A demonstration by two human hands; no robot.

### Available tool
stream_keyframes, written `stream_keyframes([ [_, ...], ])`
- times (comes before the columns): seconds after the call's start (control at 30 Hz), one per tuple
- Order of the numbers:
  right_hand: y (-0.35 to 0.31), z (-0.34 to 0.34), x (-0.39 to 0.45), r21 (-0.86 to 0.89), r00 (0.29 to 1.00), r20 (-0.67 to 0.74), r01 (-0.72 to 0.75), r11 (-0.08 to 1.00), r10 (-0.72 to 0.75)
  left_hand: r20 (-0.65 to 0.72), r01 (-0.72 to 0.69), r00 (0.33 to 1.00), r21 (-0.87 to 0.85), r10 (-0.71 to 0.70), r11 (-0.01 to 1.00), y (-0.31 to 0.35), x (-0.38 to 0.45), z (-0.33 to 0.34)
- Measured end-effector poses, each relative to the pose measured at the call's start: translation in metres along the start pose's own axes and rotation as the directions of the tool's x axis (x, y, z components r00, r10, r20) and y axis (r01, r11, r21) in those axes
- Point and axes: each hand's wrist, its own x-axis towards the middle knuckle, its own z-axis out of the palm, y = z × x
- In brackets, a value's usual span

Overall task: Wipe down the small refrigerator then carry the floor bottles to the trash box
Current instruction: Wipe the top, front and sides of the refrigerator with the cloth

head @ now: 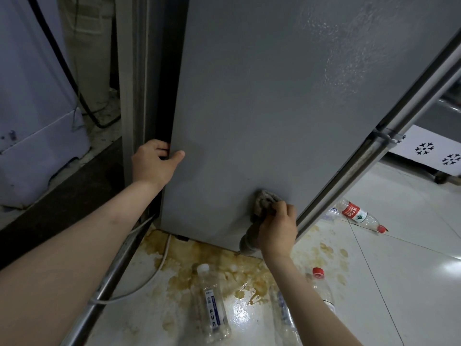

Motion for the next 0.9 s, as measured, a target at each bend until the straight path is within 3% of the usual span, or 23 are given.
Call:
stream_keyframes([
  [0.13,0.003,0.001,-0.002,0.003,1.000,0.018,-0.023,1.000,0.023,-0.001,0.005,1.000,0.004,-0.005,1.000,-0.001,-0.001,0.001],
  [0.3,0.013,-0.002,-0.007,0.034,0.963,-0.014,-0.267,0.963,0.268,0.008,0.004,1.000,0.003,-0.004,1.000,-0.003,0.002,0.001],
  [0.37,0.009,-0.001,-0.007,0.037,0.956,-0.007,-0.292,0.956,0.292,0.009,0.007,1.000,-0.003,-0.007,1.000,-0.004,0.003,0.000],
  [0.7,-0.001,0.006,-0.005,0.042,0.998,0.000,0.055,0.998,-0.055,0.007,0.018,1.000,-0.009,-0.018,1.000,-0.009,0.004,0.003],
  [0.9,0.001,0.009,-0.007,0.015,0.999,-0.012,0.047,0.999,-0.047,0.040,0.043,0.998,-0.008,-0.043,0.999,-0.008,0.005,0.001],
])
